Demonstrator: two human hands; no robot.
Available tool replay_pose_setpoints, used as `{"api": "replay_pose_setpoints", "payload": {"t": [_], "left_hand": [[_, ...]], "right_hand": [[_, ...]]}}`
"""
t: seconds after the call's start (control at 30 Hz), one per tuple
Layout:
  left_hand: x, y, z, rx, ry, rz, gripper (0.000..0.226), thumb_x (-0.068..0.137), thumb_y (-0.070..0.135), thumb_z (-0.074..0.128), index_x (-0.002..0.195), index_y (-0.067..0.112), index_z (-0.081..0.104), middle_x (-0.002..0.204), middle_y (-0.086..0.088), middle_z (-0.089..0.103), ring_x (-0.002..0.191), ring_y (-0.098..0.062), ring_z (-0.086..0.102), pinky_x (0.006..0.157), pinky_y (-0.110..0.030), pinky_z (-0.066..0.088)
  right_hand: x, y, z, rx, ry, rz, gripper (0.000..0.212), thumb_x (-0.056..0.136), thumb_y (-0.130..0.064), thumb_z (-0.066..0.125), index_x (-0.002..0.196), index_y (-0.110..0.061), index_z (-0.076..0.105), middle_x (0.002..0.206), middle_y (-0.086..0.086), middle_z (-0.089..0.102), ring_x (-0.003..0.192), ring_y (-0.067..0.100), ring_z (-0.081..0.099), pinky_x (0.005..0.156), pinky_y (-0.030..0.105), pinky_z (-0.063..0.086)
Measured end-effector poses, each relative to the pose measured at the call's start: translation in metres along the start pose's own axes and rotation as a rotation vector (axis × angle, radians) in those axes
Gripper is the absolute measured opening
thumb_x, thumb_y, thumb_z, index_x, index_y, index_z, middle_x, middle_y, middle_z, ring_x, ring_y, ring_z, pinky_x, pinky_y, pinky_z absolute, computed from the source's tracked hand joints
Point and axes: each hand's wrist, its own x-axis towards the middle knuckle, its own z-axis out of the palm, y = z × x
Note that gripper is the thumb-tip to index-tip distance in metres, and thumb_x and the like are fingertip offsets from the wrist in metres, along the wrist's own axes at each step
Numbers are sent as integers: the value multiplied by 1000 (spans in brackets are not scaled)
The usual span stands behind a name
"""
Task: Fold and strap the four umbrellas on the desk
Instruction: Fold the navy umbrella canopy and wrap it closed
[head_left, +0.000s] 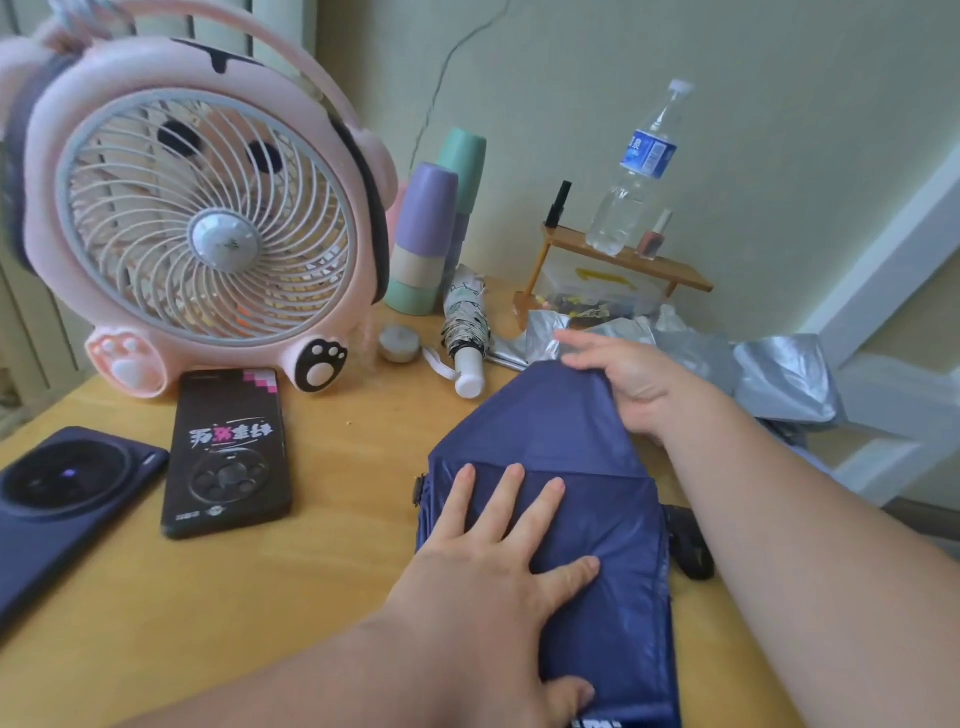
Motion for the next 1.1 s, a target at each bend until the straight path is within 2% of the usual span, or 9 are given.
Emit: {"api": "replay_pose_setpoints", "payload": {"t": [0.27,0.4,0.5,0.63,0.7,0.77,0.83,0.9,1.1], "left_hand": [[-5,2,-2,-38,-12,-15,83,87,81,36,154,56,-6,159,7,-40,145,-22,-42,116,-56,-27],[-8,4,-5,-40,-11,-14,83,88,81,34,155,56,-7,159,7,-41,144,-22,-43,117,-56,-26],[-11,7,-6,-21,-8,-14,81,90,79,33,156,52,-7,161,4,-38,146,-24,-41,117,-56,-26],[-16,10,-13,33,-2,-12,78,94,72,37,160,42,10,169,-2,-9,155,-26,-17,122,-55,-16],[-21,9,-23,55,95,0,62,94,65,43,148,35,41,159,-3,29,151,-26,17,124,-50,11],[-25,2,-32,-26,344,8,40,92,58,44,109,28,65,115,8,62,115,-19,57,97,-37,47],[-22,-13,-37,-138,554,-26,30,89,49,49,79,24,62,78,9,60,77,-14,59,66,-33,52],[-13,-34,-38,-264,726,-87,16,88,37,60,76,27,60,77,12,56,77,-13,55,68,-32,48],[9,-63,-36,-484,460,-250,11,95,38,65,101,31,71,98,16,64,93,-1,53,87,-20,43]], "right_hand": [[-62,-3,-1,268,111,-339,35,95,5,56,118,-16,72,99,13,73,85,21,72,75,31,58],[-121,12,-2,272,149,-404,31,83,2,65,106,-15,77,102,11,73,100,25,68,92,36,52],[-155,45,6,299,154,-367,34,71,-4,65,103,-11,76,88,15,73,84,25,69,84,39,53],[-171,91,13,340,136,-313,33,70,-2,66,100,-11,78,103,22,75,86,30,74,74,39,61],[-174,103,18,399,131,-339,39,67,-5,71,105,-8,76,104,23,75,92,32,74,75,36,62],[-172,113,22,417,188,-380,34,73,3,68,105,-6,74,95,19,76,85,26,74,70,28,60],[-168,123,25,346,300,-411,42,86,20,54,94,-14,78,80,14,71,75,26,64,66,25,51],[-165,130,29,298,356,-419,55,89,24,47,86,-22,78,73,13,63,76,29,50,67,29,40],[-168,122,31,304,334,-479,46,85,19,58,87,-23,75,69,30,50,65,34,40,54,28,26]]}}
